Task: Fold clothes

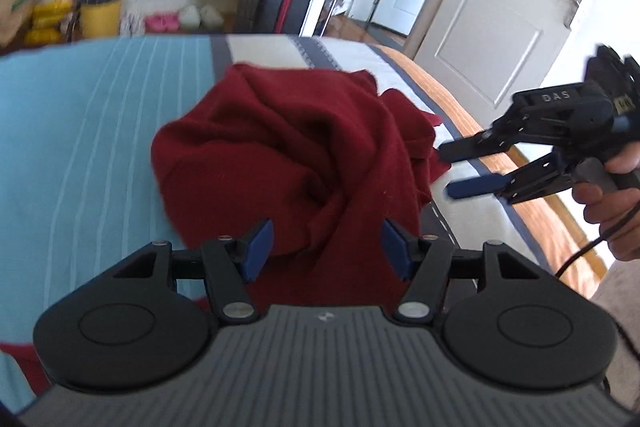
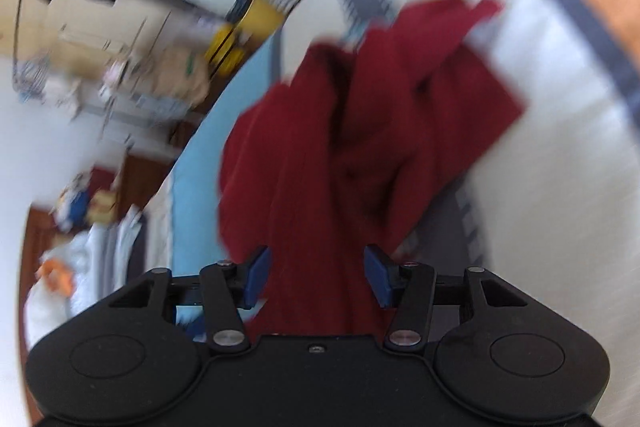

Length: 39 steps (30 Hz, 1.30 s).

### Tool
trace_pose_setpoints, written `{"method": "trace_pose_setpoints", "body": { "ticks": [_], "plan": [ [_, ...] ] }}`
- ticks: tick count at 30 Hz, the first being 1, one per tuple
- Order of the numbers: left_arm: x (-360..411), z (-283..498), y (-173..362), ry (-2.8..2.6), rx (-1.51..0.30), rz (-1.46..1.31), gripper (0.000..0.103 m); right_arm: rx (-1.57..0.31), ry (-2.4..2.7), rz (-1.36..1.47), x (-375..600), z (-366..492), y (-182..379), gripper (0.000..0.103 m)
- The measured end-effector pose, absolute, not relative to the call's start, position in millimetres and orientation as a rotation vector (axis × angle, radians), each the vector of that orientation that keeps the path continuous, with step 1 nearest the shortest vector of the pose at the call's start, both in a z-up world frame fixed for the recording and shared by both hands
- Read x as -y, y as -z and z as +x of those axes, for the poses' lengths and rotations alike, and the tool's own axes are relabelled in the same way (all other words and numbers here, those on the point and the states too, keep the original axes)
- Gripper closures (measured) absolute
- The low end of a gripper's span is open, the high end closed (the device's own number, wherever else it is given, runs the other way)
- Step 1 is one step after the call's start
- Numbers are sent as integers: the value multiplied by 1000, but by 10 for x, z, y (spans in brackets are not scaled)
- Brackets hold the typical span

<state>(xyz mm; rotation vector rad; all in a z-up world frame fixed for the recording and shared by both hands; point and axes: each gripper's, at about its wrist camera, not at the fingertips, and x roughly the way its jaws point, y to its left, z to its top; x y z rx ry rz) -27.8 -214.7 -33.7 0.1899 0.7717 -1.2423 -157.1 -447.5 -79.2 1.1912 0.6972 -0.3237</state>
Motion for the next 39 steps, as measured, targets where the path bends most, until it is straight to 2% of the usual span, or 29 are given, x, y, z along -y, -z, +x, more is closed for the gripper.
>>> {"method": "trace_pose_setpoints", "body": {
  "ticks": [4, 10, 11, 13, 19, 22, 28, 29, 30, 31, 34, 36, 39],
  "plan": [
    [2183, -287, 383, 1248, -763, 196, 38, -731, 311, 1098, 4356, -1417, 767, 43],
    [2279, -267, 514, 1235, -766, 250, 38, -644, 254, 1111, 4495, -1310, 891, 43],
    [2295, -269, 537, 1235, -761, 261, 38, -640, 258, 1073, 4515, -1260, 918, 47],
    [2340, -292, 568, 1246, -740, 278, 38, -651, 275, 964, 4514, -1159, 948, 88],
    [2352, -304, 566, 1296, -738, 249, 38, -561, 162, 820, 4365, -1152, 721, 91],
    [2330, -285, 560, 1308, -753, 232, 32, -484, 43, 818, 4257, -1194, 541, 91],
    [2285, -247, 548, 1332, -783, 198, 28, -486, -99, 767, 4008, -1216, 403, 91],
    [2277, -240, 546, 1336, -788, 193, 32, -489, -117, 773, 3999, -1224, 404, 91],
    [2270, -234, 544, 1339, -793, 187, 70, -497, -123, 773, 3999, -1231, 401, 91],
    [2262, -228, 542, 1343, -798, 181, 91, -515, -107, 767, 4014, -1234, 396, 91],
    [2182, -231, 470, 1280, -731, 218, 91, -595, 3, 764, 4114, -1239, 403, 89],
    [2092, -129, 405, 1224, -712, 192, 91, -602, 89, 779, 4218, -1334, 409, 82],
    [1948, 40, 305, 1141, -688, 145, 91, -626, 260, 733, 4351, -1520, 383, 78]
  ]
}}
